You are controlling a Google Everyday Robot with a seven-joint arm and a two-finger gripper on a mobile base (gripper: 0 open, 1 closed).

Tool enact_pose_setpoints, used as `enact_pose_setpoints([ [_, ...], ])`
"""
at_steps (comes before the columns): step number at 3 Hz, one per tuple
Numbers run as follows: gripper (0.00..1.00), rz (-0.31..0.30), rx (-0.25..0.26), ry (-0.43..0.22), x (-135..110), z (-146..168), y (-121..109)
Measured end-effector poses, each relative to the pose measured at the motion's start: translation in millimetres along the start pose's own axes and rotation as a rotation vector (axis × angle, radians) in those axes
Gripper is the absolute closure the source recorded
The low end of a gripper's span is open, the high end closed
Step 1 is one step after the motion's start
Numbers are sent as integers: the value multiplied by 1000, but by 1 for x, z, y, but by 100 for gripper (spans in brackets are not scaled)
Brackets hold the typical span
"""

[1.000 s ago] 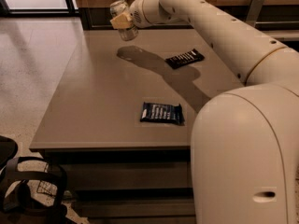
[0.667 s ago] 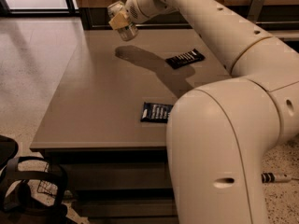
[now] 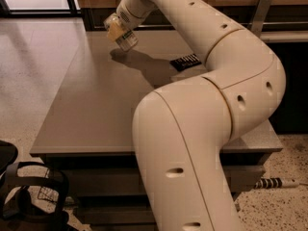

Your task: Knock 7up can over

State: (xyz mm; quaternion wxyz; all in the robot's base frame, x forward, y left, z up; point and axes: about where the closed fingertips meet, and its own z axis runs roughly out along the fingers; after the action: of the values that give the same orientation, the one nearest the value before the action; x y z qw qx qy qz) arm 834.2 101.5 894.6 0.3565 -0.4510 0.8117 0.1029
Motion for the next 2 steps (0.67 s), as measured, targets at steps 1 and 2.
enact_pose_setpoints([
  [1, 100, 3, 20, 123, 9, 14, 8],
  [2, 100, 3, 28, 220, 18, 20, 13],
])
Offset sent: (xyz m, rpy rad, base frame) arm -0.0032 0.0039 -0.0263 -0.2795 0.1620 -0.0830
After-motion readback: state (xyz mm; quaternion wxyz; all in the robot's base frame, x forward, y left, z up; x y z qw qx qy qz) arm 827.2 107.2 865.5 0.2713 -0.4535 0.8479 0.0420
